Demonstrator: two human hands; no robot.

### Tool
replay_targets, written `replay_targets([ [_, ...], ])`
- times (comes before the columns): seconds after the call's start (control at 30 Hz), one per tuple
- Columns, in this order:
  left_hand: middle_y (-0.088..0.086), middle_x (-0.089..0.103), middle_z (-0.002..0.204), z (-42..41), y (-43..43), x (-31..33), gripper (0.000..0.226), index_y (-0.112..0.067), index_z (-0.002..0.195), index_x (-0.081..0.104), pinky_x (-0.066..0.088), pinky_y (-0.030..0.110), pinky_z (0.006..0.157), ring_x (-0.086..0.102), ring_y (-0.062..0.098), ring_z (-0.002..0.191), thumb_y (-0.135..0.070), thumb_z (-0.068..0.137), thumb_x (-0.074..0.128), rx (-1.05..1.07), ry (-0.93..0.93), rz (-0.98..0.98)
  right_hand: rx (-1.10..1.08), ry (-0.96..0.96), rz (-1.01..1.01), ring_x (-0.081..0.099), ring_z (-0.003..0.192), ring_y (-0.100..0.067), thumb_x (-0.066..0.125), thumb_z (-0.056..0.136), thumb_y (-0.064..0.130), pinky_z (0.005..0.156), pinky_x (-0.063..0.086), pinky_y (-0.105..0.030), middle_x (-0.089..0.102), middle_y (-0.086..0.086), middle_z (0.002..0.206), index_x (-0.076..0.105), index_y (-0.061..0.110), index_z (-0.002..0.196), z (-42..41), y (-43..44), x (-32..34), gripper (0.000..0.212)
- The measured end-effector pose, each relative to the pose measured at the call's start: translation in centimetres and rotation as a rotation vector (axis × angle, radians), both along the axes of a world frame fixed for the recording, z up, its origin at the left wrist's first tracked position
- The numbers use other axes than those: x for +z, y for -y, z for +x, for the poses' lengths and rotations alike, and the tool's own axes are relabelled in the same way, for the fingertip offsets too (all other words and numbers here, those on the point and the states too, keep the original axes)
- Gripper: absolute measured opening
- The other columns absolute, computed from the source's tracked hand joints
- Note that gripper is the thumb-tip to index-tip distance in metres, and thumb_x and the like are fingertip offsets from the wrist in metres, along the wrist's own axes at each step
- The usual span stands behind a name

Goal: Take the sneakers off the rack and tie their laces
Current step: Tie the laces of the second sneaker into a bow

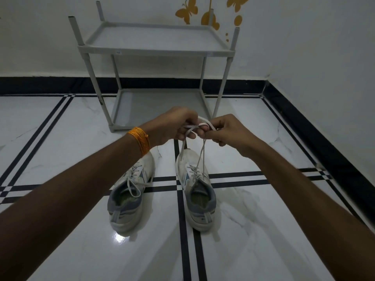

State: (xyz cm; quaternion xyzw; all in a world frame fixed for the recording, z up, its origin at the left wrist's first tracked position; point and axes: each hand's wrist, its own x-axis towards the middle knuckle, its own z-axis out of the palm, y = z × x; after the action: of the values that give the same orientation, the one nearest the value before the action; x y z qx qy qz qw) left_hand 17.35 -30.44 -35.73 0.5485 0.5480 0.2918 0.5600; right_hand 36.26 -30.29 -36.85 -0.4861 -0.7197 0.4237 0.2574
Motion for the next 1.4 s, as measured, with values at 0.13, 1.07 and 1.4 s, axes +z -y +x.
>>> replay_targets([
  [0.13, 0.009, 0.074, 0.100, -0.8, 0.7, 0.0, 0.032, -0.005, 0.108, 0.071, 0.046, 0.020, 0.059, 0.062, 0.012, 0.076, -0.017, 0.088, 0.049, -0.050, -0.010, 0.009, -0.178, -0.201, -0.046, 0.050, 0.059, -0.013, 0.065, 0.088, 0.017, 0.054, 0.041, -0.026, 0.055, -0.006, 0.067, 0.071, 0.001, 0.087, 0.4, -0.3, 0.6, 0.017],
  [1.07, -0.004, 0.042, 0.054, 1.4, 1.5, -1.7, 0.019, -0.010, 0.069, 0.065, 0.029, 0.018, 0.041, 0.034, 0.009, 0.044, -0.020, 0.084, 0.059, 0.032, -0.057, -0.072, -0.577, -0.642, -0.732, 0.070, 0.089, -0.031, 0.062, 0.083, -0.006, 0.083, 0.060, -0.036, 0.064, -0.027, 0.111, 0.057, -0.010, 0.111, -1.3, -1.5, -4.2, 0.028],
  [1.4, -0.007, 0.028, 0.048, 1.1, 0.1, -2.5, 0.036, -0.020, 0.053, 0.045, 0.018, 0.016, 0.033, 0.021, 0.005, 0.037, -0.017, 0.089, 0.047, 0.142, 0.285, -0.255, -0.011, 0.163, 0.121, 0.070, 0.068, -0.012, 0.077, 0.079, 0.037, 0.066, 0.055, -0.030, 0.073, 0.000, 0.073, 0.064, 0.012, 0.090, -1.5, 0.6, 0.5, 0.030],
])
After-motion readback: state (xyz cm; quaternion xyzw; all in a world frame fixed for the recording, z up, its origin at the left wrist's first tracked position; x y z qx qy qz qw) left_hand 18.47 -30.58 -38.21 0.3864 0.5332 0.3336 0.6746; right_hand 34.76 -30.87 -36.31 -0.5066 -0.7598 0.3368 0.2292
